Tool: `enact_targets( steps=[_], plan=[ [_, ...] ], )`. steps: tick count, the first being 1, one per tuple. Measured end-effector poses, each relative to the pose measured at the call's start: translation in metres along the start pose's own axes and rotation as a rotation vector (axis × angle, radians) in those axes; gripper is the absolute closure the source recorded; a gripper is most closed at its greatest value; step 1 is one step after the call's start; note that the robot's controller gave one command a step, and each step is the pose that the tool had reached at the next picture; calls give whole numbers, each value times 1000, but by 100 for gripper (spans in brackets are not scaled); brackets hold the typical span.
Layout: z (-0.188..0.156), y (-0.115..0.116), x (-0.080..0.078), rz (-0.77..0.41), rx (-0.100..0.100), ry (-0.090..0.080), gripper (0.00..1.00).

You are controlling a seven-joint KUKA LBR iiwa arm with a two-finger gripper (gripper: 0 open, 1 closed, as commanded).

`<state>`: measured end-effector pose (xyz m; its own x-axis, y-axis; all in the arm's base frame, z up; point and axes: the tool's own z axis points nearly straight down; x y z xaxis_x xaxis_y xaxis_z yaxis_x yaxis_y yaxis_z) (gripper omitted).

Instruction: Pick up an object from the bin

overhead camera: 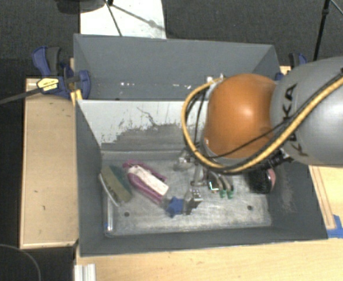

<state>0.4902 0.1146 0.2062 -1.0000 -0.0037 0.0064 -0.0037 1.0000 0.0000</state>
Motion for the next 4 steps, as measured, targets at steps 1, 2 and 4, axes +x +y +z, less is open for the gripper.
enact_targets(
  steps=[1,2,4],
  plan=[
    [125,-4,-20,-101,2,-15,0],
    [133,-48,-18,16,-4,-13,0],
    [-79,-62,-26,-221,1,-18,100]
  ],
)
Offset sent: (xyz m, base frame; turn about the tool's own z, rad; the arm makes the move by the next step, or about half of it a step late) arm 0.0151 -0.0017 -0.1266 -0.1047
